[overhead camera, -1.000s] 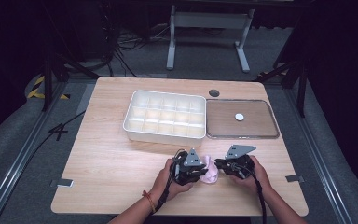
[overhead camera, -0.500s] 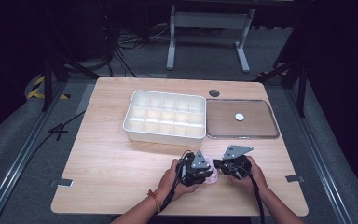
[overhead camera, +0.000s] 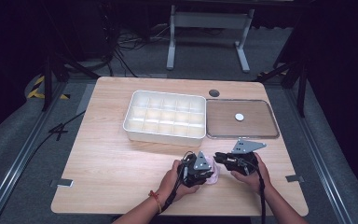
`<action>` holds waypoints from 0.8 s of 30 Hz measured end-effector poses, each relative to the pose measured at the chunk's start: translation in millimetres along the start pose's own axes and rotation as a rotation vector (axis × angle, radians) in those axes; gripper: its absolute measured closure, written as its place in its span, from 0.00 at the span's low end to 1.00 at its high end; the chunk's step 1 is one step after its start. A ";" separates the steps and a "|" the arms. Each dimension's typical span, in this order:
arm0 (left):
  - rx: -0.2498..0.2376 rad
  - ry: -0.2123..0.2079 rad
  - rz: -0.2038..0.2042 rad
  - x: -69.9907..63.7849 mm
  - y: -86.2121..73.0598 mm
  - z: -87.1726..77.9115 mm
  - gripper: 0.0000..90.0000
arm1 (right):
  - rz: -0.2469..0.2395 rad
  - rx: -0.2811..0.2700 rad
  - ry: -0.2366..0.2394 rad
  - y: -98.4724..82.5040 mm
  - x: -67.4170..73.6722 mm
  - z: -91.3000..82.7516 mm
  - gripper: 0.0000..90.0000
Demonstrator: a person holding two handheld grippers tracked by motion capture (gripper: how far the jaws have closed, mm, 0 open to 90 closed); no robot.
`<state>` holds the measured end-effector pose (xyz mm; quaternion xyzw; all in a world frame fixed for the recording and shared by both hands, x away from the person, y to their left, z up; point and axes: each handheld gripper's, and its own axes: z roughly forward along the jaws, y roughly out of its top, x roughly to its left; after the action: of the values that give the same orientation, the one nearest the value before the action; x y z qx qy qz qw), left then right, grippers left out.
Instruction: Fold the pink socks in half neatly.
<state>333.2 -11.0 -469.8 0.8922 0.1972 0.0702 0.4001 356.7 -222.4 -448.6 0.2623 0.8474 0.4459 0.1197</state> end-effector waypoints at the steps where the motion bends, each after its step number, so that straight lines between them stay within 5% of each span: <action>1: 0.005 0.006 -0.003 -0.8 0.1 -0.3 0.85 | -0.008 -0.001 0.005 1.2 1.4 0.4 0.86; 10: -0.008 -0.006 -0.009 -1.4 -0.2 -0.1 0.84 | -0.016 0.056 0.015 -0.7 2.2 16.0 0.87; 16: -0.030 -0.038 0.031 2.6 3.5 -17.9 0.74 | -0.004 0.091 0.018 -6.0 -1.8 20.5 0.90; 20: -0.091 -0.054 0.001 15.3 4.5 -42.7 0.76 | -0.015 0.094 0.015 -8.7 -0.9 19.7 0.91; 24: -0.069 -0.045 -0.014 20.1 -3.9 -37.1 0.80 | -0.045 0.101 0.010 -9.0 2.1 18.4 0.91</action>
<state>339.9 25.0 -448.5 0.8777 0.1921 0.0542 0.4357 359.9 -212.7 -466.5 0.2466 0.8752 0.4009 0.1119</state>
